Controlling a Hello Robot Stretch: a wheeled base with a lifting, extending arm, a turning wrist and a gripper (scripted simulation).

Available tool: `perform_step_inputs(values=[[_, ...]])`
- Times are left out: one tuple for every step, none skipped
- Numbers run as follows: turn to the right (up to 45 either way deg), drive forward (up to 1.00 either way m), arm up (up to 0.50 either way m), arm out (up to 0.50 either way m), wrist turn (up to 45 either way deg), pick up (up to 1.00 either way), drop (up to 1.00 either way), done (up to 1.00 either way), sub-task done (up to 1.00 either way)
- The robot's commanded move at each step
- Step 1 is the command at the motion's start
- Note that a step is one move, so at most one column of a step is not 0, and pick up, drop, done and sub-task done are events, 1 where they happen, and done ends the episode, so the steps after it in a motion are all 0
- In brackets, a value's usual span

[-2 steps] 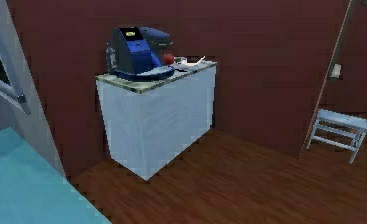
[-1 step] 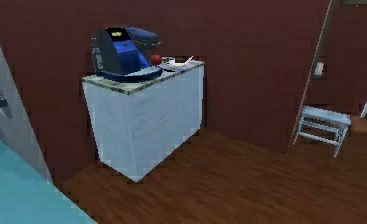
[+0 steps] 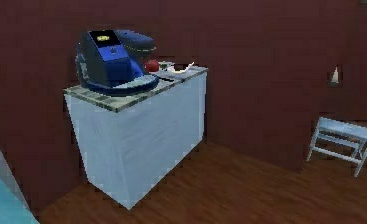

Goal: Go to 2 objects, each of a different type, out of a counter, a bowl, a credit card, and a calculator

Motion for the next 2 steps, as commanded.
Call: perform_step_inputs(values=[[45.0, 0.00, 0.00, 0.00, 0.0, 0.00, 0.00, 0.00, 0.00], [6.0, 0.00, 0.00, 0.00, 0.0, 0.00, 0.00, 0.00, 0.00]])
